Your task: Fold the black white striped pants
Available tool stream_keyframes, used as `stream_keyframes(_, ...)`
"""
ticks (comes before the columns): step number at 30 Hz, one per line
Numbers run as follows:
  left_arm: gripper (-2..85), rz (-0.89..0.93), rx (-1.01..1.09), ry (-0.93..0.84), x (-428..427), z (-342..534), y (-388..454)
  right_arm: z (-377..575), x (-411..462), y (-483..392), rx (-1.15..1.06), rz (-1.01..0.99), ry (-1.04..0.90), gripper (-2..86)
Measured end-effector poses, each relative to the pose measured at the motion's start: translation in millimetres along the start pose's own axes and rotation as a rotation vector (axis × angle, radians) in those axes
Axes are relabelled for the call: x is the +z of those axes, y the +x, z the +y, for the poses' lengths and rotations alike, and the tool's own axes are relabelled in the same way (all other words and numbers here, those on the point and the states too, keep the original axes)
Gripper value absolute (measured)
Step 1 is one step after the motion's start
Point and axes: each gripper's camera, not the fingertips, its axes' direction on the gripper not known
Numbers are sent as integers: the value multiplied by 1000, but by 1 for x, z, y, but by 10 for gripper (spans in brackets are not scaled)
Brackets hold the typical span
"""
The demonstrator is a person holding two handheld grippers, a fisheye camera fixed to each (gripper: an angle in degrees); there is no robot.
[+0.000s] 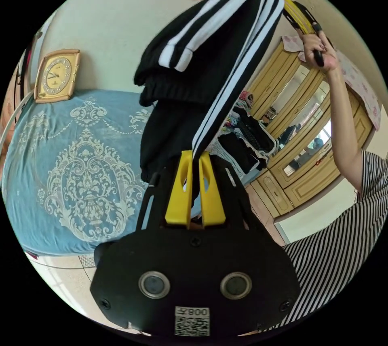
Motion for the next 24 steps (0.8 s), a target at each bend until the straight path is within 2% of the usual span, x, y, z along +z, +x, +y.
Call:
stream_keyframes(5, 21, -157, -47, 112, -73, 0, -47, 6, -5, 54, 52, -22, 44, 8)
stream_keyframes(9, 19, -255, 7, 187, -116, -14, -61, 25, -20, 100, 110, -14, 84, 7)
stream_keyframes(13, 18, -282, 64, 150, -107, -18, -63, 87, -39, 179, 261, 138, 71, 6)
stream_keyframes(15, 18, -286, 93, 11, -64, -13, -68, 132, -41, 226, 377, 298, 1, 5)
stream_keyframes(17, 17, -289, 99, -159, -14, -2, -77, 206, -37, 299, 587, 483, -185, 5)
stream_keyframes(18, 16, -266, 86, -292, 22, 8, -84, 225, -37, 316, 647, 507, -232, 5)
stream_keyframes(20, 15, -240, 67, -417, 60, 21, -88, 285, -39, 359, 814, 487, -329, 6)
stream_keyframes(24, 14, -234, 59, -490, 91, 29, -90, 290, -35, 369, 793, 520, -338, 9)
